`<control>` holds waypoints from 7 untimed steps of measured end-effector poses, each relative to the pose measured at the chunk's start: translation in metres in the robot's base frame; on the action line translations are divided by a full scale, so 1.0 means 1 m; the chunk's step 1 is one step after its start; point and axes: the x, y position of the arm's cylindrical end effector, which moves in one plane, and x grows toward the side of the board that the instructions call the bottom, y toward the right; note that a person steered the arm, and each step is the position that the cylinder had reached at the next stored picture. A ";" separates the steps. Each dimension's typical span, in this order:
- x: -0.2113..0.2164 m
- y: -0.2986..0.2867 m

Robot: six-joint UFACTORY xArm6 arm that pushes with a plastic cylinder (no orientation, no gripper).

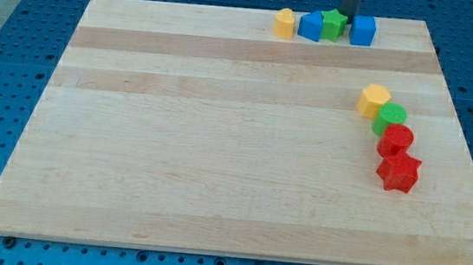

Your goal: Move the yellow hexagon into the green star

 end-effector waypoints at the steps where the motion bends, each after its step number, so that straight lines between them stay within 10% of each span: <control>1: 0.001 0.028; 3: 0.015 0.190; 5: 0.028 0.191; 6: 0.080 0.191; 7: 0.224 0.191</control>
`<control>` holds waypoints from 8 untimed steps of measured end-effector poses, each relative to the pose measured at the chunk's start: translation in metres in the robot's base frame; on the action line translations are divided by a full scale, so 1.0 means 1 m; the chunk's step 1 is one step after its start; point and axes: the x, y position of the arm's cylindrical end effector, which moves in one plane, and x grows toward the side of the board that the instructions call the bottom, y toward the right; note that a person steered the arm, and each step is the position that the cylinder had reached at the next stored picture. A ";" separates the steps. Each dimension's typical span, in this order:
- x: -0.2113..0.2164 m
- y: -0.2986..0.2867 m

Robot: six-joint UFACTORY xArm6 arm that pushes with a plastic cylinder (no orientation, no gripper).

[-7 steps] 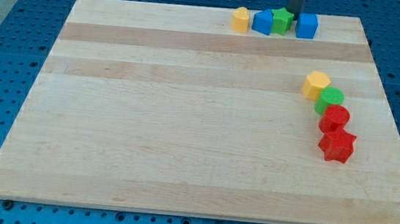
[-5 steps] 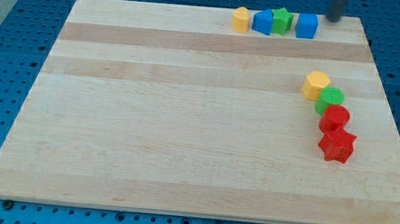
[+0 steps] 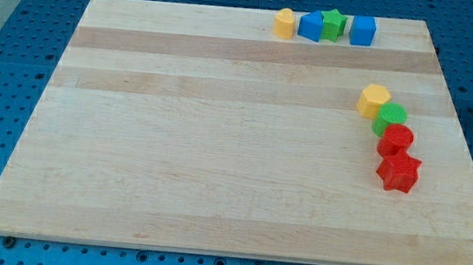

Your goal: Move the yellow hexagon into the green star

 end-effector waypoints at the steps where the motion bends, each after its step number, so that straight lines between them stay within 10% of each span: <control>1: 0.041 -0.012; 6: -0.012 -0.210; 8: -0.032 -0.135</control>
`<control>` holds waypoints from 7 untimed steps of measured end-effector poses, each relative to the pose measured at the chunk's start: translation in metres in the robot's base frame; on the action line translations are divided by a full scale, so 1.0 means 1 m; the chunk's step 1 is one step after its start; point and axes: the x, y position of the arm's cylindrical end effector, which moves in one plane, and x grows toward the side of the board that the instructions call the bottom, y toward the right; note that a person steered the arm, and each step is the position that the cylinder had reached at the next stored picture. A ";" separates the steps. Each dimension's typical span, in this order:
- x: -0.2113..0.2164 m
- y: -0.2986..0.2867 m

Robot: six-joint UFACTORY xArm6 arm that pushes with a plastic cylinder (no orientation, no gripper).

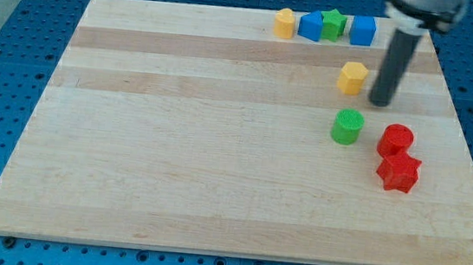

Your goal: Move the yellow hexagon into the green star

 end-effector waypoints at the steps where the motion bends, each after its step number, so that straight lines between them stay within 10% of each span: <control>1: -0.010 0.026; 7: -0.063 -0.100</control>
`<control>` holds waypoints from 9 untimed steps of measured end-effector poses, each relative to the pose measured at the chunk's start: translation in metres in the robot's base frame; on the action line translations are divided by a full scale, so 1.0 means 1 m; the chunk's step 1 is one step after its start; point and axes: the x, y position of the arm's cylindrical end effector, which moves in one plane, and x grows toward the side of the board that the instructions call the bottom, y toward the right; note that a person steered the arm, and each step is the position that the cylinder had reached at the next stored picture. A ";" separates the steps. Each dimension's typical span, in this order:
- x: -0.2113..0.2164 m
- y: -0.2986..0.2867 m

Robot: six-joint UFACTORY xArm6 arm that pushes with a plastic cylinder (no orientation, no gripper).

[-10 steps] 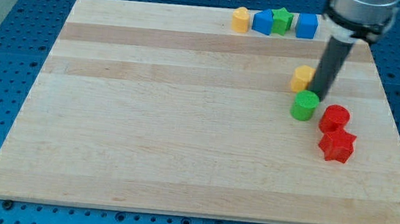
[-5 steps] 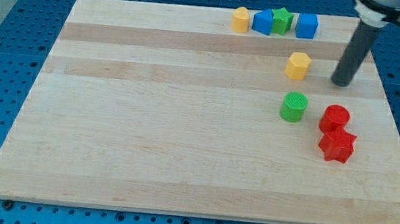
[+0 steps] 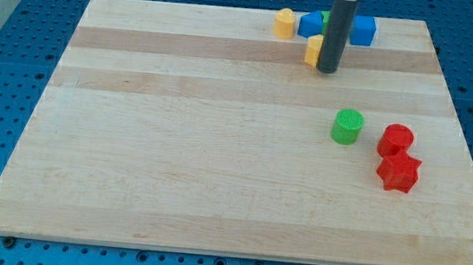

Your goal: Move the yellow hexagon into the green star

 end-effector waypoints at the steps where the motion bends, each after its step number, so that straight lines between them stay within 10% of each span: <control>1: -0.002 -0.010; 7: -0.001 -0.022; 9: 0.030 0.149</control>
